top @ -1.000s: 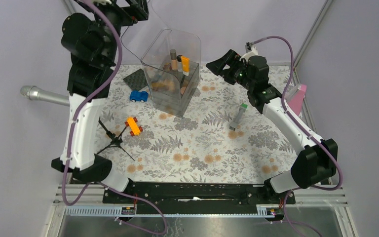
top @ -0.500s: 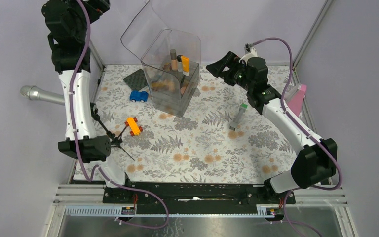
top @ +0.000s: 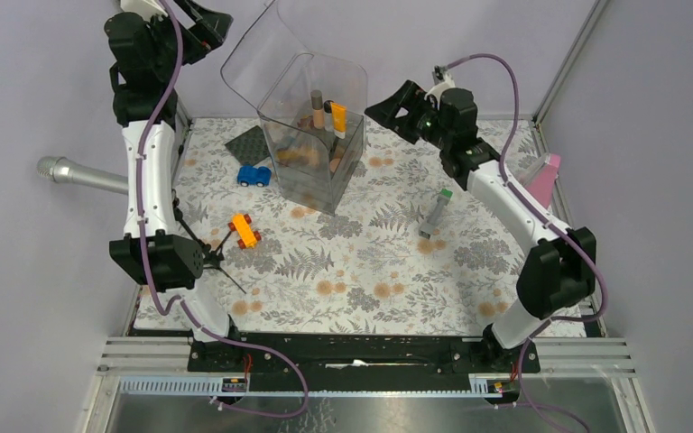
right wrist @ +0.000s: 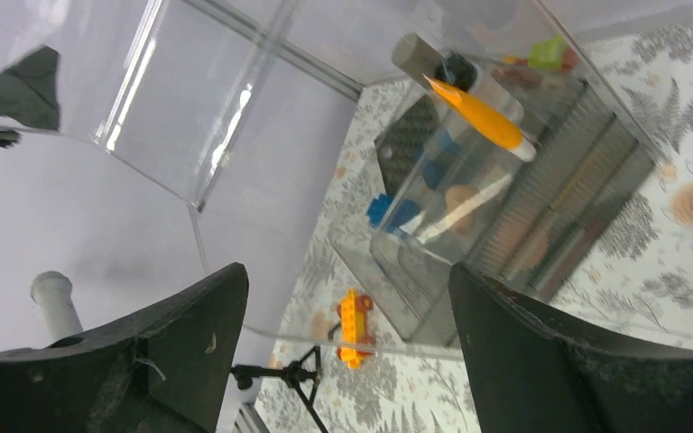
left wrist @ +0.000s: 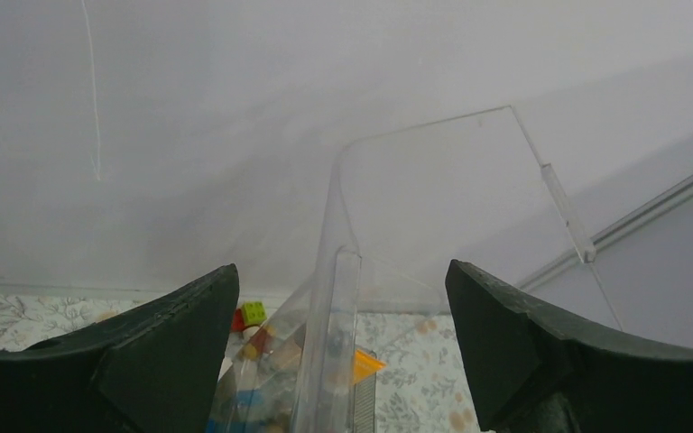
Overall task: Organize the makeup
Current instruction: Close the storage box.
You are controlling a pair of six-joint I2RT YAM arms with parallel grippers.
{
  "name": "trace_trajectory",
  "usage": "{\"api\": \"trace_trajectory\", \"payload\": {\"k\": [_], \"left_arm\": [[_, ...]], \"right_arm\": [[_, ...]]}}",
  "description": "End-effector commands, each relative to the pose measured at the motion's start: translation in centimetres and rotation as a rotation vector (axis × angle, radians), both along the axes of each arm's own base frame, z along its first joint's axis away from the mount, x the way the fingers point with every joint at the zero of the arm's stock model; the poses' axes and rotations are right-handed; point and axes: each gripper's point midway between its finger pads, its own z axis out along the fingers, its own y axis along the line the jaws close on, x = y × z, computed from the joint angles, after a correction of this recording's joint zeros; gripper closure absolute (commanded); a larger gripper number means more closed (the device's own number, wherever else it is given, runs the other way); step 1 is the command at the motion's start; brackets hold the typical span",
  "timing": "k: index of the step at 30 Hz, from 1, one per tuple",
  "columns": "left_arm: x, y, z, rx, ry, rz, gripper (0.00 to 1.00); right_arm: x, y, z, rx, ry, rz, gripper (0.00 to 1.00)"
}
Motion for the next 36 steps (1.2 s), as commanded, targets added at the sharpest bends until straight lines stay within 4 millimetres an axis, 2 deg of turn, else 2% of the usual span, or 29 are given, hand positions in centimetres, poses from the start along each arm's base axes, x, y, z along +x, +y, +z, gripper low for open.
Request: {"api": "trace_trajectory", "payload": {"k": [1,7,8,13,18,20,24,33,36], "left_arm": [[-0.9,-1.3,1.1,0.043,-0.057,-0.090,0.10],[-1.1,-2.0,-0.1,0.057,-0.037,-0.142,0.11],[-1.2,-2.2,-0.2,0.058,-0.039,-0.150,0.11],[-1.5,-2.7,-1.0,0.050,-0.032,-0.179,0.11],[-2.0,-3.6,-1.0,0.052,-0.038,-0.209,0.12],[-2.3,-3.9,-0.7,0.053,-0.045,-0.218,0.12],[-2.6,-4.6,-0.6,0.053,-0.050,-0.243,0.12],[-3.3,-7.3,-0.8,0.062,-0.057,-0.316,0.12],[-3.5,-7.7,-0.9,0.065,-0.058,-0.322,0.12]], "right_arm": [[0.8,2.1,4.9,0.064,-0.096,0.064,0.12],[2.8,5.0,6.2,0.093,-0.101,0.101,0.13],[3.3,5.7,5.8,0.094,-0.090,0.105,0.13],[5.2,8.2,6.6,0.111,-0.088,0.108,0.13],[6.3,10.2,7.4,0.106,-0.091,0.121,0.13],[6.4,10.5,6.5,0.086,-0.060,0.124,0.13],[6.4,10.6,6.1,0.079,-0.056,0.119,0.13],[6.3,10.3,7.3,0.090,-0.082,0.105,0.13],[6.2,10.3,7.6,0.091,-0.088,0.104,0.13]]}}
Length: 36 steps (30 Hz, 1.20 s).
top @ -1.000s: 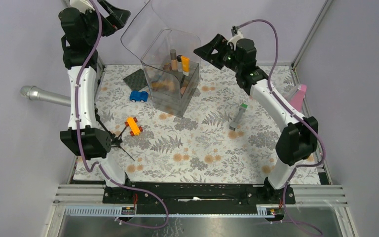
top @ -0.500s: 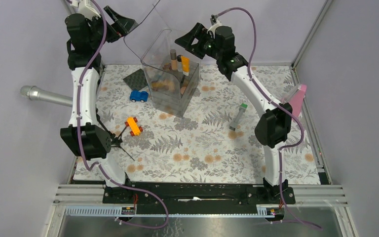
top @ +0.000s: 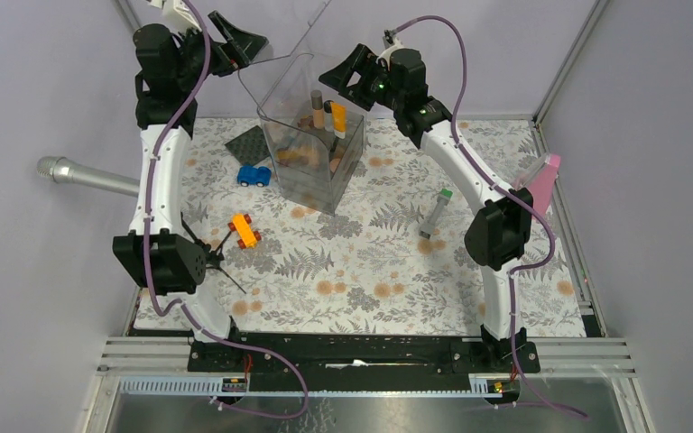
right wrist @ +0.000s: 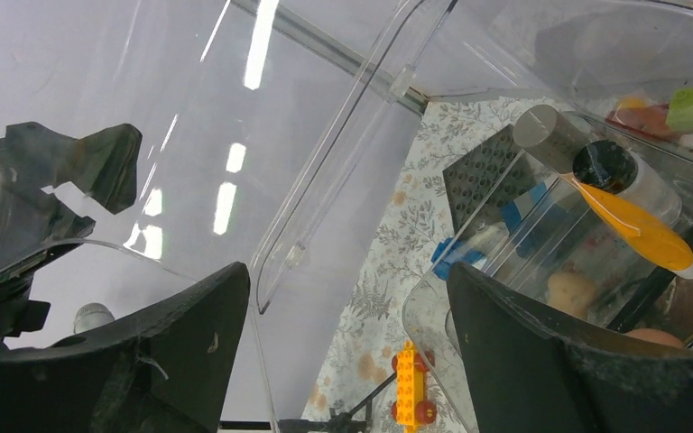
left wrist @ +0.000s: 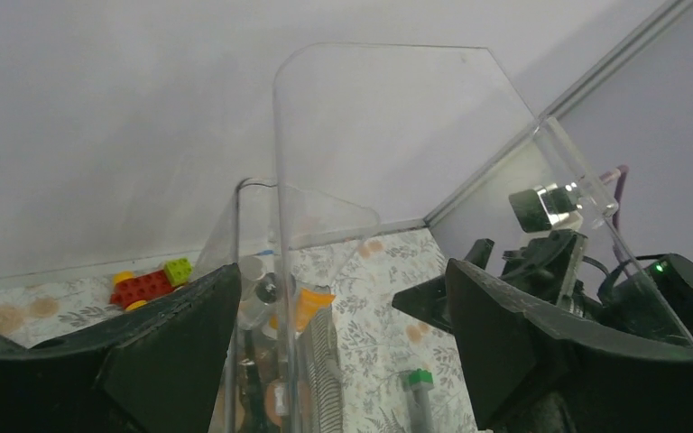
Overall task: Organize the makeup
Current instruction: Close the storage box.
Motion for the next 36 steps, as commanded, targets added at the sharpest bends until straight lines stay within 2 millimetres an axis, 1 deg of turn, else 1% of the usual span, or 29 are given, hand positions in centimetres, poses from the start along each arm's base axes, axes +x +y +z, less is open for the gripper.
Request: {"api": "trace_trajectory", "payload": {"k": [1,6,11,16,17,18,20,25,26,28,33,36], "left_arm": [[-2.3,-1.3,2.7,0.021,-0.089,-0.048,0.12],[-2.7,-1.3,3.0,0.021,-0.098,-0.045,0.11],[-2.7,-0.9,3.3,0.031,-0.105,-0.024,0.09],[-2.8,-0.8,3.0,0.030,-0.100,-0.012,0.09],[-2.8,-0.8,2.9,0.031,-0.099,-0.010,0.08],[-2.9,-0.7,2.8,0.032,-0.099,-0.005,0.08],[-3.0,-0.6,2.6,0.033,-0.098,0.000,0.08],[-3.2,-0.7,1.7,0.030,-0.084,-0.005,0.07],[-3.3,-0.7,1.5,0.031,-0.084,-0.005,0.07],[-3.4,-0.7,1.0,0.033,-0.076,-0.005,0.07],[-3.9,-0.9,-0.2,0.036,-0.068,-0.015,0.07],[-4.3,-0.8,-0.6,0.042,-0.066,-0.009,0.06]], "right_arm": [[-0.8,-0.2,3.9,0.034,-0.077,-0.005,0.13],[-1.0,-0.4,4.3,0.034,-0.083,-0.006,0.13],[-1.5,-1.0,4.4,0.016,-0.089,-0.022,0.12],[-2.3,-2.1,3.9,-0.004,-0.090,-0.051,0.12],[-2.5,-2.4,3.4,-0.012,-0.081,-0.061,0.12],[-3.0,-2.8,4.2,0.001,-0.103,-0.072,0.11],[-3.2,-3.6,3.9,0.005,-0.111,-0.107,0.11],[-3.8,-5.0,1.7,-0.005,-0.098,-0.151,0.08],[-3.9,-5.2,0.6,-0.009,-0.086,-0.155,0.08],[-4.0,-5.7,-0.7,0.003,-0.073,-0.165,0.08],[-4.3,-5.5,-3.4,0.044,-0.064,-0.149,0.07],[-4.5,-5.3,-4.7,0.070,-0.062,-0.135,0.07]]}}
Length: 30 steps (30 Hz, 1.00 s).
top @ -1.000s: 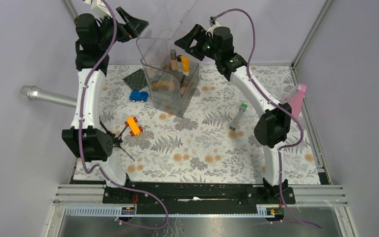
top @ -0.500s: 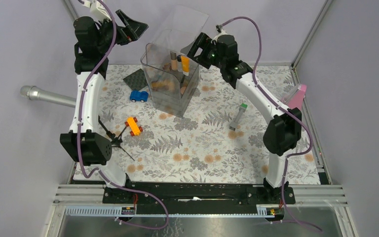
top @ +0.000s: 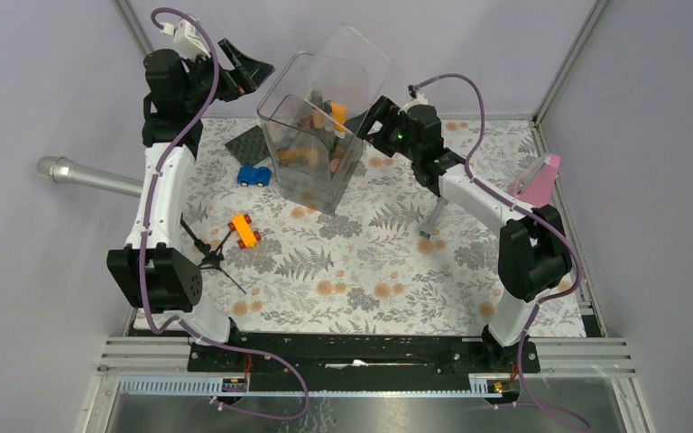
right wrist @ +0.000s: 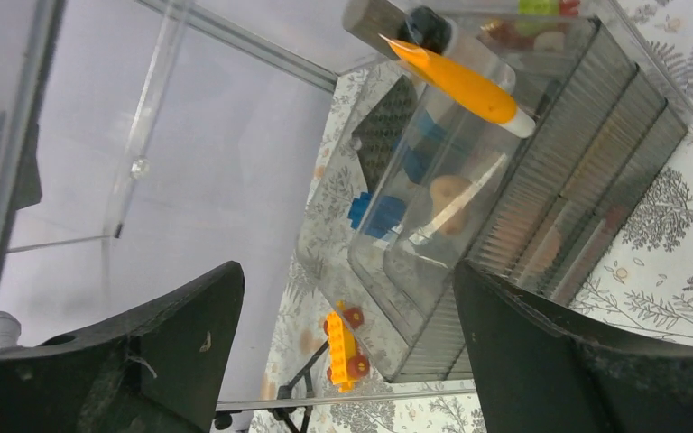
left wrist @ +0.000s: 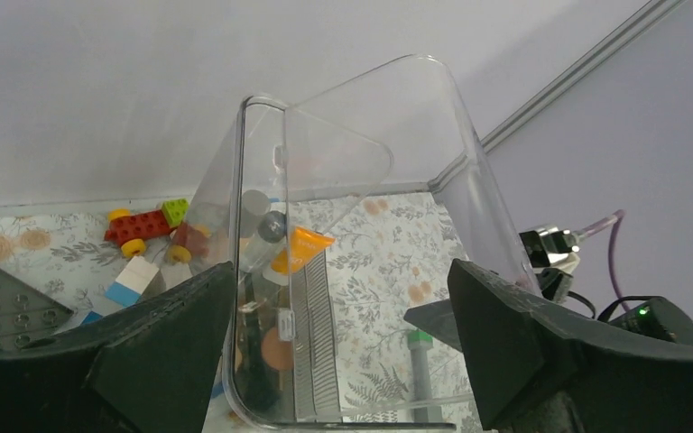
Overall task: Organize the makeup
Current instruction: Close the storage box.
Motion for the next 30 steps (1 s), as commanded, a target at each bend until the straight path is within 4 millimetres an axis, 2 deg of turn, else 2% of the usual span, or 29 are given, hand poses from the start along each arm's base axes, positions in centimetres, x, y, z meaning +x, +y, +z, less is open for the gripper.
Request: {"api": "trace_trajectory", "payload": {"k": [1,17,23,30], "left_arm": [[-2.0,0.2,3.8,0.032,-0.145,0.009,0.06],[-2.7,0.9,2.4,0.061,-0.140,0.054,0.04],[-2.6,1.1,2.1,0.071,-0.140,0.060,0.04],[-2.3,1.4,1.6,0.087,-0.130,0.078,0.03]], "right_arm": [[-0.1,0.2,3.4,0.116,-0.129,0.004,0.07],[0.8,0.3,-5.4,0.125,-0.021,-0.036,0.07],[0.9,0.4,-7.9,0.111,0.013,-0.036,0.07],[0.6,0.1,-9.7,0.089,0.041,-0.045,0.07]]}}
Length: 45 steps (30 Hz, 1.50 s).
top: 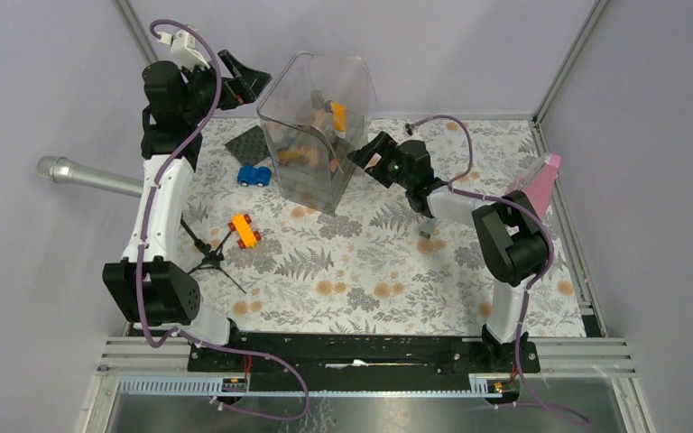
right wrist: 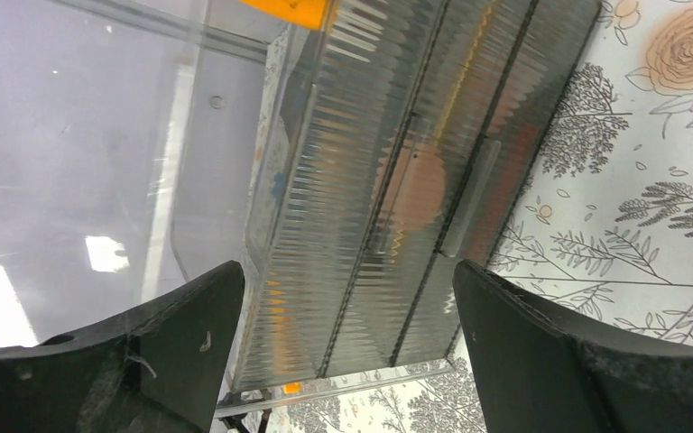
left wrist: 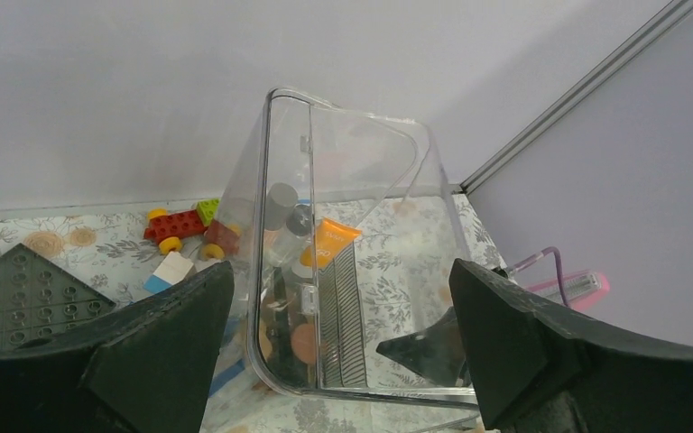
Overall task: Organize the makeup
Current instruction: Close the storage box, then reset both arms
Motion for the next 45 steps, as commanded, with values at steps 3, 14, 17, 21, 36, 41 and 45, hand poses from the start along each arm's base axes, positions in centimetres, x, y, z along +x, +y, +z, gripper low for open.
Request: {"api": "trace_trajectory", "payload": {"k": [3,14,17,21,36,41,45], "left_arm": [[-0.8,0.7,2.6,0.029,-0.095,0.033,0.03],[-0.7,1.3,1.9,0.047,-0.069,0.079,0.01],[-0.7,1.4,2.0,0.091,-0.051,0.111,0.01],[-1.6,0.8,2.7,0.126,-0.060,0.138,0.01],[-7.0,-2.9,3.1,0.193,-0.045,0.230,0.01],[-8.9,-2.1,-0.7,0.189,0.055,0.257,0.01],[-11.8,-1.0,-3.7,0.176,0.097,0.283,0.01]], "right_arm": [[0.4,0.1,2.1,0.035,-0.088,-0.010,0.07],[-1.4,-2.5,-0.4,-0.106,-0.031,-0.037,0.06],[-2.9,-4.0,-0.5,-0.174,-0.019,-0.019,0.04],[-5.5,-6.5,-0.9,-0.251,0.017,-0.007,0.03],[-13.1,-13.5,1.1,-0.475,0.049,-0.031,0.00],[-14.9,-15.5,0.7,-0.593,0.084,-0.020,0.00],[-16.6,-17.4,-0.2,-0.666,0.135,-0.045,0.00]]}}
